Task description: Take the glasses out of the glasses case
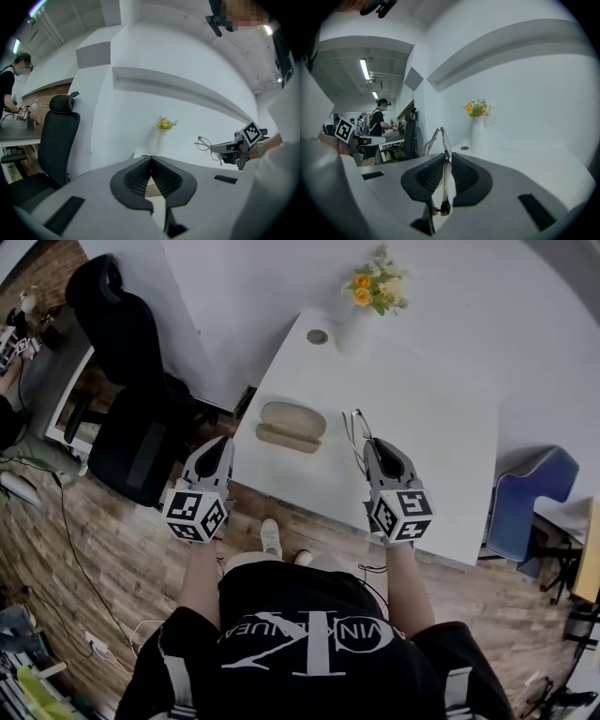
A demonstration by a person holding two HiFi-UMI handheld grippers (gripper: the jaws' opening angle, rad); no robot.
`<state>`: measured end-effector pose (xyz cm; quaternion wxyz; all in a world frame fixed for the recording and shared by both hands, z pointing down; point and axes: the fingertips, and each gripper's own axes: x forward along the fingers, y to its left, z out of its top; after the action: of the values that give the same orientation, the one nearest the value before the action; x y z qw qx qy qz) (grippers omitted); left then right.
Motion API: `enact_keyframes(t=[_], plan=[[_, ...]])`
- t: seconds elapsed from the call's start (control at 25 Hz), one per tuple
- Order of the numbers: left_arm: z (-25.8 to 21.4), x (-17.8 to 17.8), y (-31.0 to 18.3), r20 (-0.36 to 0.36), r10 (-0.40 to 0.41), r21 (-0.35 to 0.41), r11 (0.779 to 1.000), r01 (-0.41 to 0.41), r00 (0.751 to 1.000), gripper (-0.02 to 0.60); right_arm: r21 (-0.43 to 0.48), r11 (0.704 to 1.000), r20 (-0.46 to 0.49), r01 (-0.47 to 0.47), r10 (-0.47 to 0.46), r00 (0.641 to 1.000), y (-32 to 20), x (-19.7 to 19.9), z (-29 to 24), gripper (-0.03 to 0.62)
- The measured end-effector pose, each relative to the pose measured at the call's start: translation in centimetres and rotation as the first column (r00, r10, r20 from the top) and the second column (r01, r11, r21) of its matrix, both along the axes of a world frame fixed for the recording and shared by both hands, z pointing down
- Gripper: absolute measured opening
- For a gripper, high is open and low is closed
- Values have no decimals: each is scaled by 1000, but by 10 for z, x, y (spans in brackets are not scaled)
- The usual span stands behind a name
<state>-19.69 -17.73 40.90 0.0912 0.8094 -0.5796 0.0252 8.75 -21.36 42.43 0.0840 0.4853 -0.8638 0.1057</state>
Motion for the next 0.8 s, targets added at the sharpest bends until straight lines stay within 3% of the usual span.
enact_keyframes(t=[0.8], plan=[[-23,-1,31,17,-56,62,997,55,998,14,44,999,33,-4,2,999,22,13,-15,52]])
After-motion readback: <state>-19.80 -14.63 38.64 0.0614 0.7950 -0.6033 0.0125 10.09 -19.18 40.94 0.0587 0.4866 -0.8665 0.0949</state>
